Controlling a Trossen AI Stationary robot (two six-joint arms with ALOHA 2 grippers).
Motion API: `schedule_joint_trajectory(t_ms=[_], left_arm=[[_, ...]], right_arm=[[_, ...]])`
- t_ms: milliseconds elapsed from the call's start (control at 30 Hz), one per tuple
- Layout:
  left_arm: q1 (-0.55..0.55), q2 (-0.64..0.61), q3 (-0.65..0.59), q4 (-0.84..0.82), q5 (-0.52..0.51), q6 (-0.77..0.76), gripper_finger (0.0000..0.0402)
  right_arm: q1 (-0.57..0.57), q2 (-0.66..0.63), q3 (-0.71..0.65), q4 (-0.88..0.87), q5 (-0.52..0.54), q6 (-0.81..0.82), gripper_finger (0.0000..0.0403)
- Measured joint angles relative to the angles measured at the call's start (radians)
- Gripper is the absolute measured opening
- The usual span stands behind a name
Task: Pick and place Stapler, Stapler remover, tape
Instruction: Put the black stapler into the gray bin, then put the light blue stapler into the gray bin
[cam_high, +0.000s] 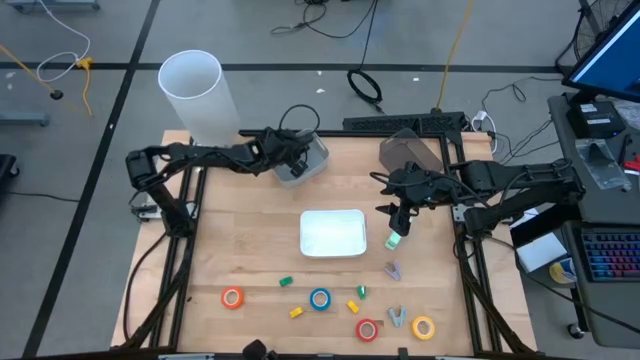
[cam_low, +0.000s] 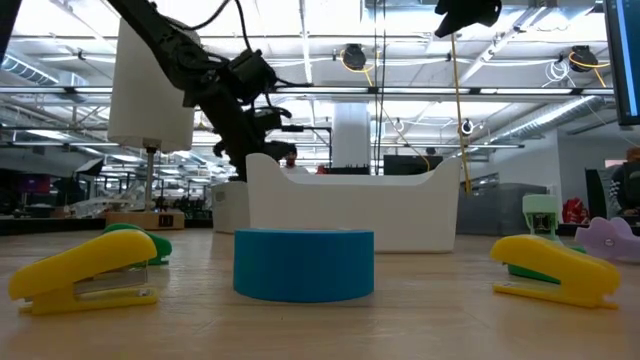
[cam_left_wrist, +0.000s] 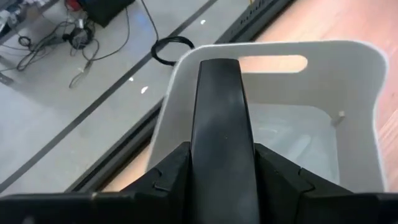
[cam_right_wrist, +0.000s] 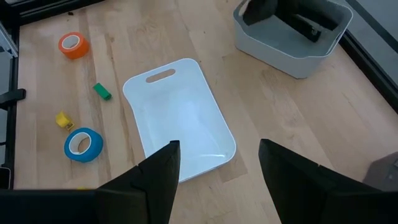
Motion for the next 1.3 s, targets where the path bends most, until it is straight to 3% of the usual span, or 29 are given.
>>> schedule_joint_trajectory(t_ms=[400,767,1100,1300], left_arm=[[0.015,0.055,0.001,0.012,0.024,0.011,0.0154],[0.015,0.044,0.001,0.007,0.025,0.047,0.0231],[-0.093,-0.261,0.046,0.013,0.043,0.050,0.0254],[-0.223,-0.382,0.047,-0.029,0.115,-0.006,0.0244]], right_arm=[[0.000,0.000,0.000,-0.001,-0.001,0.017,0.0210],[0.000,0.000,0.000,0.000,-0.003,0.020,0.0210],[0.000,0.000,0.000,-0.041,-0.001,0.034,0.0210],[0.000,0.000,0.000,-0.177,0.000,0.174,0.0210]])
